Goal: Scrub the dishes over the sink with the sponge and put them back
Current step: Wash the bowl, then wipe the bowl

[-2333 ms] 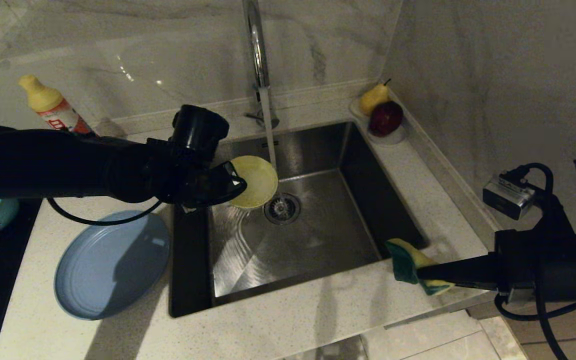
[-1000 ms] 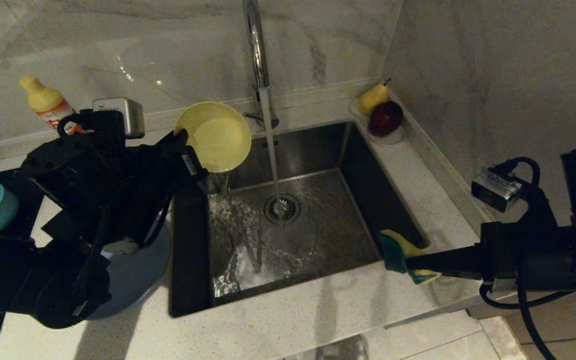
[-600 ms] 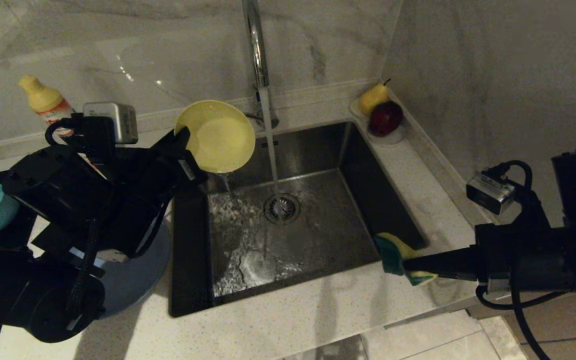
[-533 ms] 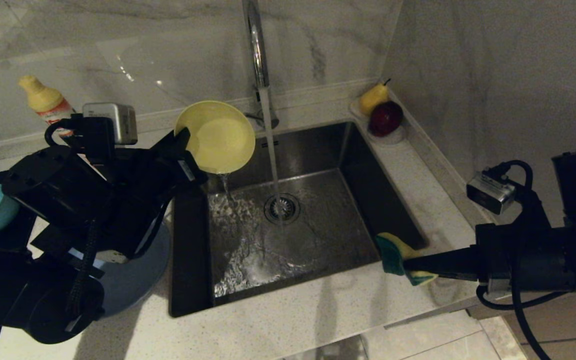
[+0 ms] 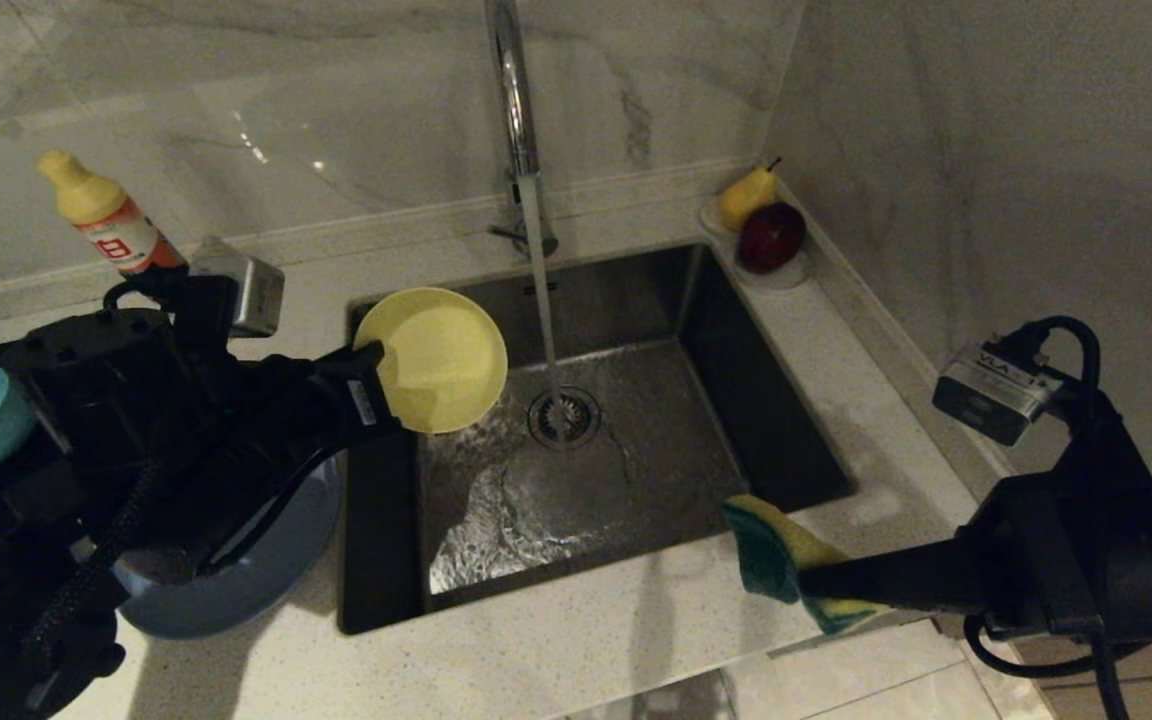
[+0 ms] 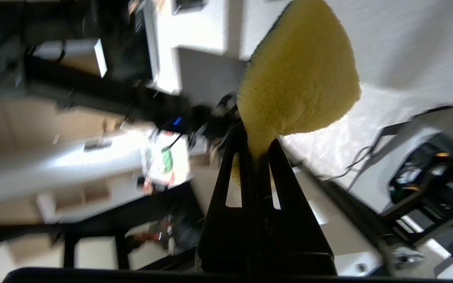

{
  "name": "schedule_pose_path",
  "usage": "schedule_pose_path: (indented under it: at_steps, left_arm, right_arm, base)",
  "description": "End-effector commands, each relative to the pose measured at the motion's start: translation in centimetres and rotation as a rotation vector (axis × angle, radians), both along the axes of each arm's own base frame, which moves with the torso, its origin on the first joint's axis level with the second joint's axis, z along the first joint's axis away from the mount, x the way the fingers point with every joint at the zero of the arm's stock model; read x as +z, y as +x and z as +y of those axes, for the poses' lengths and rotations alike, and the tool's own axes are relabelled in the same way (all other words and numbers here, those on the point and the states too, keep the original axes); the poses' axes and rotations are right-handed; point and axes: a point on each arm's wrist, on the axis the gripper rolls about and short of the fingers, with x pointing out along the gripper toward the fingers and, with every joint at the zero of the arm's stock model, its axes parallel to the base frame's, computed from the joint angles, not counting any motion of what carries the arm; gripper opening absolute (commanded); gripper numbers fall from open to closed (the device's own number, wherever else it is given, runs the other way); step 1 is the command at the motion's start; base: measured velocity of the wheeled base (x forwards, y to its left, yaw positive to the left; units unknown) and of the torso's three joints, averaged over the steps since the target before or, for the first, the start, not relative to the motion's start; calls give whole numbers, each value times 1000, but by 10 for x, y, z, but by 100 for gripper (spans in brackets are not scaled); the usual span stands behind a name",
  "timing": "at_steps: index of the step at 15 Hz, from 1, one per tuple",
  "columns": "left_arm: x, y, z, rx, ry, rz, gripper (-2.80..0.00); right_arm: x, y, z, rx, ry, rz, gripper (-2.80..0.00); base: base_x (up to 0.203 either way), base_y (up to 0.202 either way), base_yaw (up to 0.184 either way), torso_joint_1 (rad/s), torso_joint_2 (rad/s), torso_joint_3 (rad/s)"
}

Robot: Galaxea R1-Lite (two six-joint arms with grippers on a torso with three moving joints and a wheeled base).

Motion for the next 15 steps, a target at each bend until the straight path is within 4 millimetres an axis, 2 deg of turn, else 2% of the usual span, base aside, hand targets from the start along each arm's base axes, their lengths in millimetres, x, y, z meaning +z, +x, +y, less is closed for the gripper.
schedule_pose_path:
  at_steps: [1,6,7,12,15]
  left_arm:
    - [7,-13,4,-6,-114,202,-280]
    - [12,-20,-2,-82,-294,411,-280]
    - [11,-21,-3,-92,-316,460,-280]
    - [21,-20,-15,-160,-351,455,-280]
    - [16,-17,-24,-175,-334,472,-280]
  right_arm:
    - [6,-10,13,79,11,-5,-280]
    - [32,-4,27,128,-2,18,-280]
    - [33,-3,33,151,-7,25,-280]
    - [28,12,63,212,-42,64,-280]
    - [33,21,81,236,-38,52,-280]
  base:
    - [0,0,0,0,0,0]
    - [0,0,0,0,0,0]
    - [0,0,0,0,0,0]
    - [0,0,0,0,0,0]
    - [0,0,0,0,0,0]
